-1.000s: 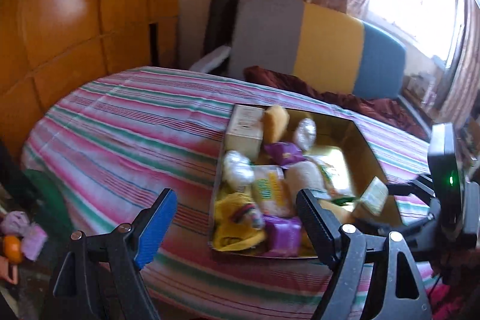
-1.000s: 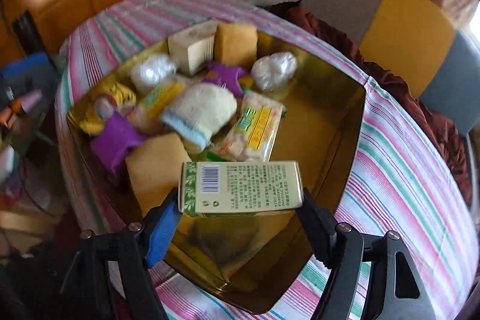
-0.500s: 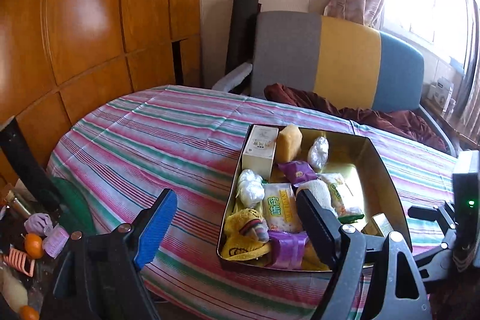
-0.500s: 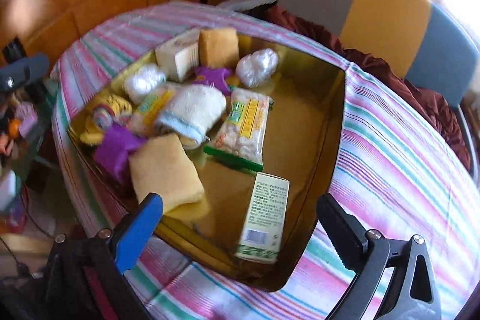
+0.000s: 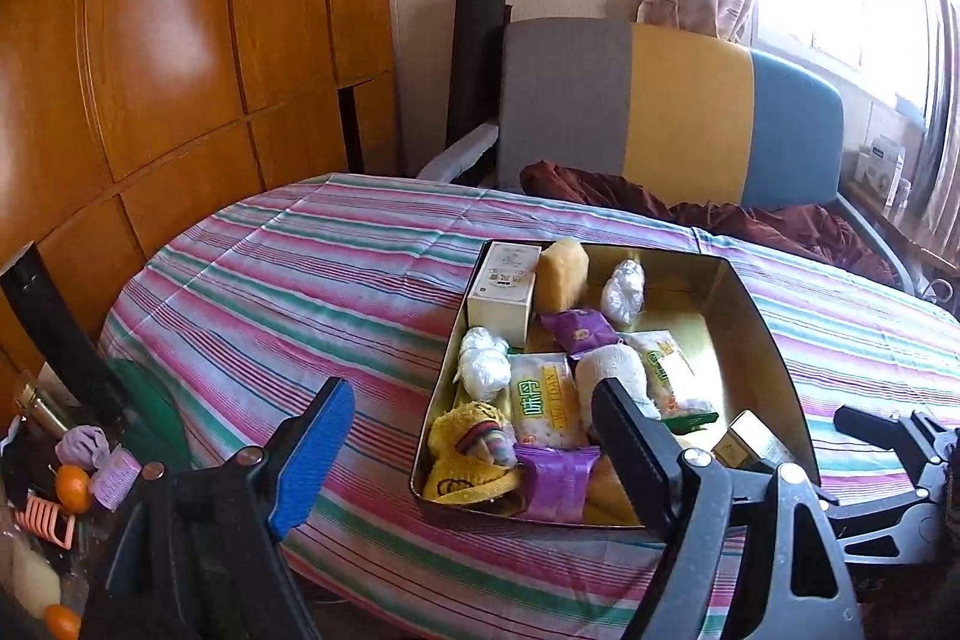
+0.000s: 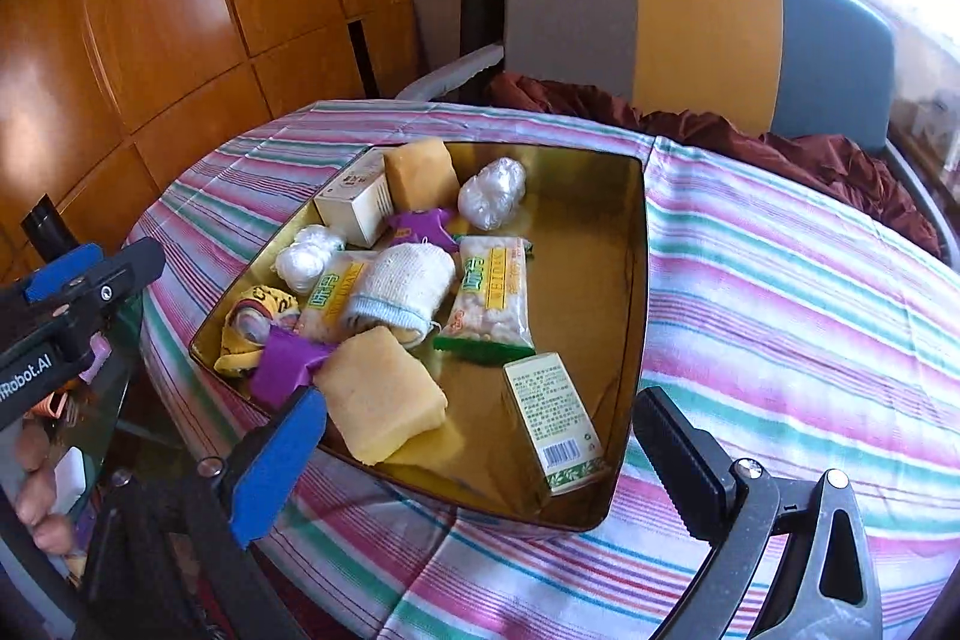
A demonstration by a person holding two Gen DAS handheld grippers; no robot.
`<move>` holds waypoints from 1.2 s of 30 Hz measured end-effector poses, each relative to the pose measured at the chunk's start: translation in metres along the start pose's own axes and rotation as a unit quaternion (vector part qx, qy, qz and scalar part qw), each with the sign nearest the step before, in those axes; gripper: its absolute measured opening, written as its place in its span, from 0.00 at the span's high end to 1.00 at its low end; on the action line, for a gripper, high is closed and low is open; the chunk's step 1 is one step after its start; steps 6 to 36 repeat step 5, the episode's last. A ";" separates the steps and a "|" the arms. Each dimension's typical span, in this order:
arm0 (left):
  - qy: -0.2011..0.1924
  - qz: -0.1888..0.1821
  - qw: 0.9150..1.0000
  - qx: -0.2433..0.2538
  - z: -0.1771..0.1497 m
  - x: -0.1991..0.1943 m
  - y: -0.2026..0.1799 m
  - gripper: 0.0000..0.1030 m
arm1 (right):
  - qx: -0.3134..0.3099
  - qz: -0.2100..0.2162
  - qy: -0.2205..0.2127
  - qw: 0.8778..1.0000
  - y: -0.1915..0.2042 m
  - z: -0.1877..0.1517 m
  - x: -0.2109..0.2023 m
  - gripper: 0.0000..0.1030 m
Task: Organize objects
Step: 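Lower the green-and-white box into the gold tray and open the right tool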
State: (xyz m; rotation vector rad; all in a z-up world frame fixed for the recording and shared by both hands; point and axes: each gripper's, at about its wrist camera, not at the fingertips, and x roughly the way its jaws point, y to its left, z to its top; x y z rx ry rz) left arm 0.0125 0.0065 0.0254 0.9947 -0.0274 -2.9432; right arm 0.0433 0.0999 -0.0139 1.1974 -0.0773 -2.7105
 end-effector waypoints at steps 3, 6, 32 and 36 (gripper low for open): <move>-0.002 -0.001 1.000 0.004 0.000 -0.002 -0.001 0.20 | 0.003 -0.001 0.001 1.000 0.000 0.000 0.001 0.00; 0.000 -0.008 1.000 0.005 0.001 -0.001 -0.002 0.20 | 0.002 -0.004 -0.004 1.000 0.000 0.000 0.000 0.00; 0.000 -0.008 1.000 0.005 0.001 -0.001 -0.002 0.20 | 0.002 -0.004 -0.004 1.000 0.000 0.000 0.000 0.00; 0.000 -0.008 1.000 0.005 0.001 -0.001 -0.002 0.20 | 0.002 -0.004 -0.004 1.000 0.000 0.000 0.000 0.00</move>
